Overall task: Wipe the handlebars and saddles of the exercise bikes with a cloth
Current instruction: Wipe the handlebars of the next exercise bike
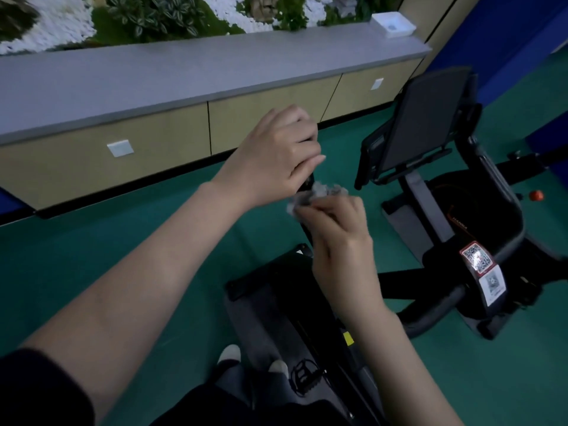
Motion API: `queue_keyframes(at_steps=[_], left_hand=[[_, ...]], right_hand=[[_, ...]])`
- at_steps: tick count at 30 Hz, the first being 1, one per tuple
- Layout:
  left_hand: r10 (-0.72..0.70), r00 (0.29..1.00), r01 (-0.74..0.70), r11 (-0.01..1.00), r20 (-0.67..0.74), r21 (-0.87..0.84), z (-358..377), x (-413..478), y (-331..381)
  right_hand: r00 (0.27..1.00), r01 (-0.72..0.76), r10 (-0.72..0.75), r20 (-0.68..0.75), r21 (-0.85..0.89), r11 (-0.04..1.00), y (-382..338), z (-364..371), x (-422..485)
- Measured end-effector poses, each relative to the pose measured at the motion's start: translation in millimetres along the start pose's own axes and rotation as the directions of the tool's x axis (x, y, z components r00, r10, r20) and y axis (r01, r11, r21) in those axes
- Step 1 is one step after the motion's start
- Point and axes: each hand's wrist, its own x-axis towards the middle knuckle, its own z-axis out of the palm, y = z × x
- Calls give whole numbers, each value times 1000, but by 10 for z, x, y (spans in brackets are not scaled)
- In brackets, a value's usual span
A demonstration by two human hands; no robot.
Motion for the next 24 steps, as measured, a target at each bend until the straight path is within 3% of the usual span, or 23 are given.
queue_keyframes(at_steps=[2, 6, 10, 14, 16, 20, 22, 24], left_hand=[[21, 1000, -21, 999, -4, 40, 1, -2, -21], [79, 997, -81, 988, 16, 129, 4, 10, -47], [126, 987, -139, 978, 96, 155, 48, -64, 21], [131, 982, -154, 972, 135, 180, 83, -234, 76], [120, 981, -150, 967, 150, 205, 82, -267, 93], [93, 985, -126, 963, 145, 239, 75, -256, 131], [76, 987, -109, 962, 139, 249, 73, -265, 146], [55, 989, -89, 965, 141, 247, 65, -263, 170]], right_hand=[[997, 43, -38, 62, -67, 997, 5, -14, -61], [998, -17, 20, 58, -59, 998, 35, -154, -206], [953, -303, 302, 24, 109, 947, 103, -305, -254], [827, -562, 538, 163, 290, 775, 262, -231, 13], [823, -567, 530, 202, 329, 755, 291, -163, 147], [860, -496, 430, 273, 254, 831, 414, -177, 94], [809, -572, 461, 365, 306, 761, 523, -228, 14], [748, -660, 477, 461, 443, 606, 554, -234, 39]])
